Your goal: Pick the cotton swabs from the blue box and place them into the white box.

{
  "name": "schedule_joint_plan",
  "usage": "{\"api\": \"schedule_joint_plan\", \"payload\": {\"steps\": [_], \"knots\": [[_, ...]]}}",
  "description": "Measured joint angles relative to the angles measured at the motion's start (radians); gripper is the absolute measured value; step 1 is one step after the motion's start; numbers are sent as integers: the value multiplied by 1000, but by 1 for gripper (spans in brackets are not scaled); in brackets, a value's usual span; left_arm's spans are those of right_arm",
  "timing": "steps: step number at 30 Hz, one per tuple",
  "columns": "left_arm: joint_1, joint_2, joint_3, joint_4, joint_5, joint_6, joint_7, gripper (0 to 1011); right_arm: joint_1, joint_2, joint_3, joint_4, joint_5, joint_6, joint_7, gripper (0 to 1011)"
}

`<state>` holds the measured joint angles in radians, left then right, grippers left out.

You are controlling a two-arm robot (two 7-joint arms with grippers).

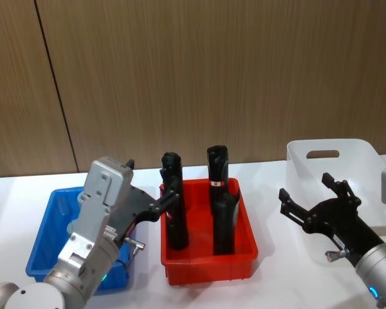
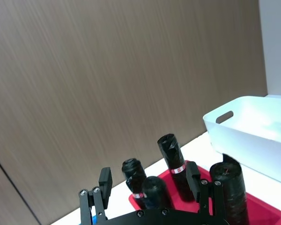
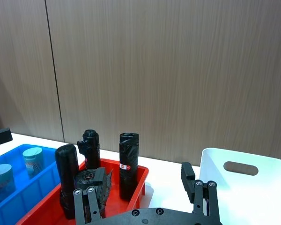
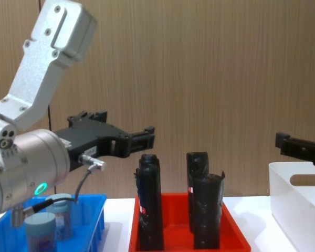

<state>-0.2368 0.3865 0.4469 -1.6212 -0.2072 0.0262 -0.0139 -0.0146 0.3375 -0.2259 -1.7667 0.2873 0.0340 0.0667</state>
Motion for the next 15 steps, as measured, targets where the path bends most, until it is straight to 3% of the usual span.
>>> {"api": "schedule_joint_plan", "payload": {"steps": [6, 15], "knots": [[4, 13, -15, 4, -27, 19, 0, 1004, 0, 0, 0, 0, 0, 0, 0, 1002], [17, 39, -48, 12, -104, 51, 16, 1004, 0, 0, 0, 0, 0, 0, 0, 1002]]}}
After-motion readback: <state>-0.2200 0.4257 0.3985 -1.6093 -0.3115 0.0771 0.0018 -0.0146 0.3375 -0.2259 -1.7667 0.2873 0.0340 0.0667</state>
